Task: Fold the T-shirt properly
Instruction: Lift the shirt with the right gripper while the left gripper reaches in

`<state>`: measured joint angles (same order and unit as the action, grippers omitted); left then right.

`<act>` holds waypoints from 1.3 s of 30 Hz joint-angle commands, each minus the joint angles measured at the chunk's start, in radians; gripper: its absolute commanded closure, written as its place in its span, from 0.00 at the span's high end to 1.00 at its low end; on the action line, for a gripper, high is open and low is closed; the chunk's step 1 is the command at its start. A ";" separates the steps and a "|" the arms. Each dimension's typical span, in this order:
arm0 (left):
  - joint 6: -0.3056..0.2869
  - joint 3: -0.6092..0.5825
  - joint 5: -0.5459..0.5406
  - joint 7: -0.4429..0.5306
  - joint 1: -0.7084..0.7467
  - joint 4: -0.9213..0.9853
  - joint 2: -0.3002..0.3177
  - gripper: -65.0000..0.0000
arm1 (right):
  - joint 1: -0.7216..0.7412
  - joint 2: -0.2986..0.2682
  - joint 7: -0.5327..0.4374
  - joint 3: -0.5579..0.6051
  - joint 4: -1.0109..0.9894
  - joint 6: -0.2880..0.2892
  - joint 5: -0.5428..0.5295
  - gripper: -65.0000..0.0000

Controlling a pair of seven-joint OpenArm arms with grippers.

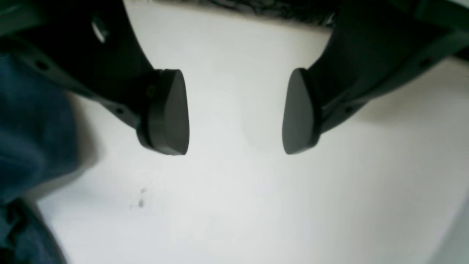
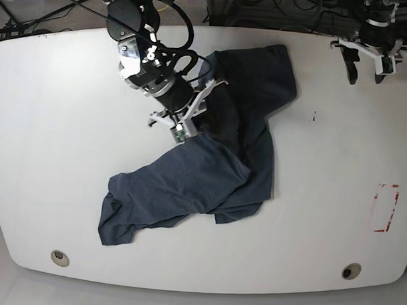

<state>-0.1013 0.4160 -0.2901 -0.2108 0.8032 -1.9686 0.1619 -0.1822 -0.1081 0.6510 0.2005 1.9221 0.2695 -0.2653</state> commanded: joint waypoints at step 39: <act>0.007 -0.345 -0.008 -0.442 -0.997 0.575 -0.150 0.57 | -0.132 -0.081 -0.165 -0.459 0.092 0.124 -0.010 0.00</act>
<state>-0.0906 0.0757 -0.2916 -0.6781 -0.1631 -1.3972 0.0170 -0.3202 -0.1802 0.5163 -0.2550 1.9953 0.3935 -0.2665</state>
